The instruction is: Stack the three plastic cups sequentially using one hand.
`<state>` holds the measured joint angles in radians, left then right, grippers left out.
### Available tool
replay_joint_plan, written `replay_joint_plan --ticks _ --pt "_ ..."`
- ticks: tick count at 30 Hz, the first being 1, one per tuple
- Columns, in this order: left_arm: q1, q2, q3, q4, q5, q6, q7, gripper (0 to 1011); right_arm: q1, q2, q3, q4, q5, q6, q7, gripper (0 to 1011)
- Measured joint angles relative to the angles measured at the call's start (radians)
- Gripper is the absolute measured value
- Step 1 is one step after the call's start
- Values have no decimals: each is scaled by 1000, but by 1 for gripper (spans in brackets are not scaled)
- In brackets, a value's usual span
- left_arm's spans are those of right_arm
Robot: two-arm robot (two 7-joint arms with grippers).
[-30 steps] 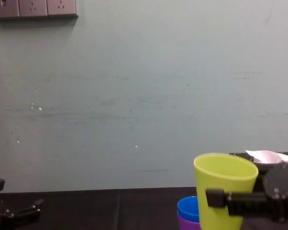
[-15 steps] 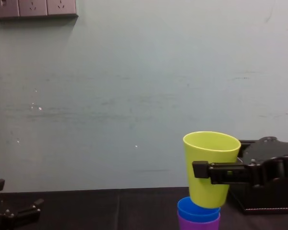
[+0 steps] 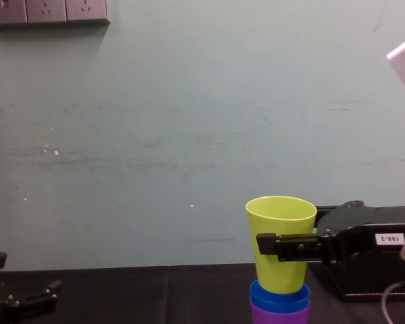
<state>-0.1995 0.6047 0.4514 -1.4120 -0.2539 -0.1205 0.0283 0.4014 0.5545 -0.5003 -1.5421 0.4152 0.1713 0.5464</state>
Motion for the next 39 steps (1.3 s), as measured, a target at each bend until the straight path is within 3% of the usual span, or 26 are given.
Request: replay_joint_plan --ticks 39 --pt "0 0 0 0 0 0 0 1010 56 -49 -10 116 -13 5 7 731"
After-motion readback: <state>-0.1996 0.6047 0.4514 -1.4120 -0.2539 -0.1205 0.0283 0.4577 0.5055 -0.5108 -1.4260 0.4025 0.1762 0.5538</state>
